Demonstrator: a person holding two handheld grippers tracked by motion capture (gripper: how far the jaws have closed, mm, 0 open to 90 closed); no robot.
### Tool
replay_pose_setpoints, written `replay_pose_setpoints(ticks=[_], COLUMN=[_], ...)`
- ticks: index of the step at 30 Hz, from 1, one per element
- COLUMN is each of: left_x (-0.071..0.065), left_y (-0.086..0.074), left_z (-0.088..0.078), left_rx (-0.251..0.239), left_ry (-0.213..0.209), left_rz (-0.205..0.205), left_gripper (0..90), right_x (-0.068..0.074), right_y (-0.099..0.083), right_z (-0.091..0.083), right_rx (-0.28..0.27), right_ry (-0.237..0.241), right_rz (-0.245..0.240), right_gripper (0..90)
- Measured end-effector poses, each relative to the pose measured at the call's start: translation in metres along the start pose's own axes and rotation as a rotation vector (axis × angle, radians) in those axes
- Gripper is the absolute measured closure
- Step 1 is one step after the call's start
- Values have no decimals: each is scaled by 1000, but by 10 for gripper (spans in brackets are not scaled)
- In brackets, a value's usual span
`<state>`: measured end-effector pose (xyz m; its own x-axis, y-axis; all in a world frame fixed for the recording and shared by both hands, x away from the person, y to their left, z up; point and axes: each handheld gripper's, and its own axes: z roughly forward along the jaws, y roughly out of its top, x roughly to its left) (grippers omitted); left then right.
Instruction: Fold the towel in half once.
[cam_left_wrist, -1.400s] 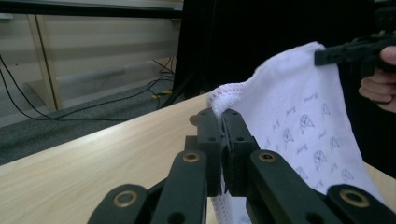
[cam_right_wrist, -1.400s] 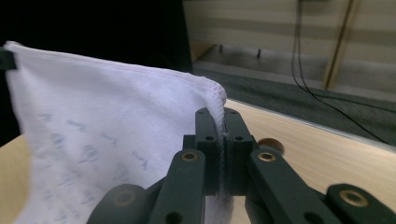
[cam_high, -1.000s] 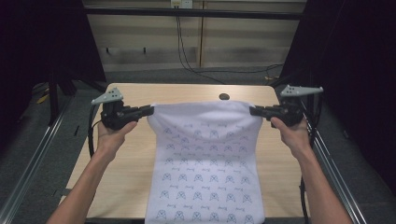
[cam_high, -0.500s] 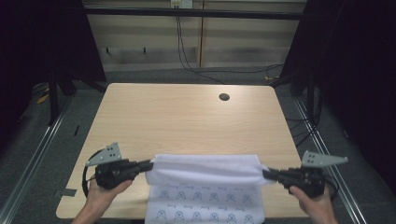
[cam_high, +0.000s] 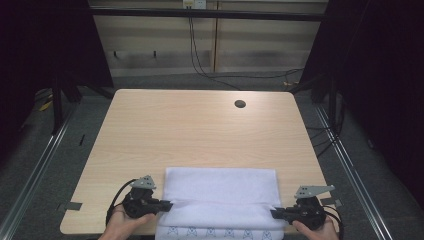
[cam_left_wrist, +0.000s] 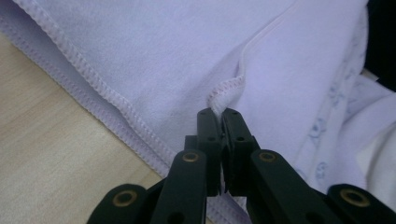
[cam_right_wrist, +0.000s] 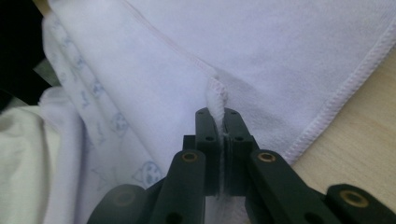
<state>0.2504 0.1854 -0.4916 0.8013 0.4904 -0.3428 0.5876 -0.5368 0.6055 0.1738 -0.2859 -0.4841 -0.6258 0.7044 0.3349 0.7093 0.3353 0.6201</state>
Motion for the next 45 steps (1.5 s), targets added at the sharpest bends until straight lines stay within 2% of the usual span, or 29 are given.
replay_pose_setpoints(ticks=[1,3,7,10,14,15,17,19,21,22,24,26,31,32,33,34,35,36,37,38,39,40,41,43,44,45], left_x=[0,-2,2,8,18,22,33,36,48,48,57,69,87,87,96,96,100,107,107,115,119,119,127,137,137,145], left_y=[0,3,2,6,10,13,21,24,33,33,40,50,65,65,70,70,73,79,79,87,91,91,99,106,106,114], left_z=[0,3,2,2,2,4,6,7,10,10,12,16,22,22,25,25,26,28,28,31,32,32,37,40,40,42], left_rx=[0,5,1,1,-9,-18,-28,-28,-46,-46,-50,-60,-76,-76,-97,-97,-107,-110,-110,-112,-111,-111,-130,-149,-149,-138], left_ry=[0,25,16,21,27,37,51,60,76,76,95,108,137,137,146,146,144,157,157,184,193,193,217,218,218,234], left_rz=[0,29,-12,-10,-19,-17,-21,-24,-32,-32,-20,-27,-34,-34,-55,-55,-68,-77,-77,-77,-77,-77,-83,-92,-92,-85], left_gripper=[877,877,880,880,880,880,880,881,881,881,881,881,881,881,881,881,881,881,881,881,882,881,882,882,882,882], right_x=[0,0,0,-4,-6,-11,-17,-22,-29,-32,-36,-44,-63,-63,-69,-69,-72,-83,-87,-92,-97,-97,-106,-115,-115,-125], right_y=[0,1,5,8,15,21,27,34,42,46,50,64,84,84,95,95,101,113,117,122,127,127,136,145,145,152], right_z=[0,6,11,13,17,21,24,28,32,34,36,43,53,53,57,57,60,66,68,70,73,73,78,82,82,86], right_rx=[0,36,56,46,49,43,43,38,32,35,30,41,35,35,54,54,59,57,56,52,48,48,45,34,34,20], right_ry=[0,-35,-65,-71,-101,-104,-111,-130,-134,-144,-152,-187,-203,-203,-234,-234,-257,-272,-277,-276,-282,-282,-290,-299,-299,-304], right_rz=[0,-12,-11,0,-26,-38,-29,-36,-28,-28,-36,-31,-9,-9,-14,-14,-21,-17,-16,-8,-11,-11,0,7,7,37], right_gripper=[867,867,869,870,870,870,870,870,870,870,870,870,870,870,870,870,870,870,870,870,870,870,870,870,870,869])
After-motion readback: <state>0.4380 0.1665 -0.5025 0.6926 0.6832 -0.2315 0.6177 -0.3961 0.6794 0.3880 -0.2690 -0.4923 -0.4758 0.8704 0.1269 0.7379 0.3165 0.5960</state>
